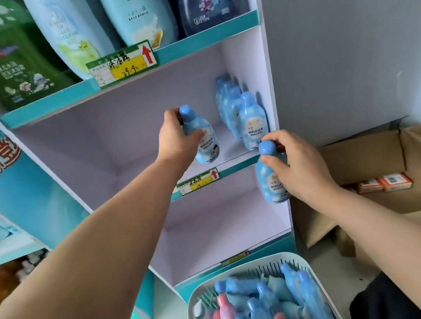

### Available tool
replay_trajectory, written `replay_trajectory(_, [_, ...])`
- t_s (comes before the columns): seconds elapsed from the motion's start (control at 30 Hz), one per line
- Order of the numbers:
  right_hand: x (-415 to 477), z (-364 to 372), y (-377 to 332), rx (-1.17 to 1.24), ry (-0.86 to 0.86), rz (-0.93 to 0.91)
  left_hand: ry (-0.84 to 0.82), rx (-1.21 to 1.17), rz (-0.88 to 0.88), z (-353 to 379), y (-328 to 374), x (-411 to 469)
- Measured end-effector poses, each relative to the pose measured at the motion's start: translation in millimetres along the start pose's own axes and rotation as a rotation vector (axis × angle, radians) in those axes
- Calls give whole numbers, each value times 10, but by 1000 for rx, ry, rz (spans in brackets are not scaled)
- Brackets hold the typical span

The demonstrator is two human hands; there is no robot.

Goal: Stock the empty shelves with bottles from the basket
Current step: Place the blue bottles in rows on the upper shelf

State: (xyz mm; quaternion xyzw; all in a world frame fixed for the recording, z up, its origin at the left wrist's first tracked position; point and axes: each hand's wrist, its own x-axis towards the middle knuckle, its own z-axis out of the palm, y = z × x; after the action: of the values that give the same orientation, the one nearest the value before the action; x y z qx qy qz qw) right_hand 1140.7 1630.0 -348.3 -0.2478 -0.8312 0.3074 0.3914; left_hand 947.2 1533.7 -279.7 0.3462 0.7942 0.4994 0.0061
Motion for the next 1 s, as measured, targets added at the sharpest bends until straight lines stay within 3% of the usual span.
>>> replay_trajectory(0.27, [103,193,237,42,22,0,-52,69,35,302,-316,274])
replay_trajectory(0.47, [187,317,245,49,15,44,-27,231,193,366,-375,165])
replay_trajectory(1.0, [360,305,208,103,24,48,63,283,123,641,-520,927])
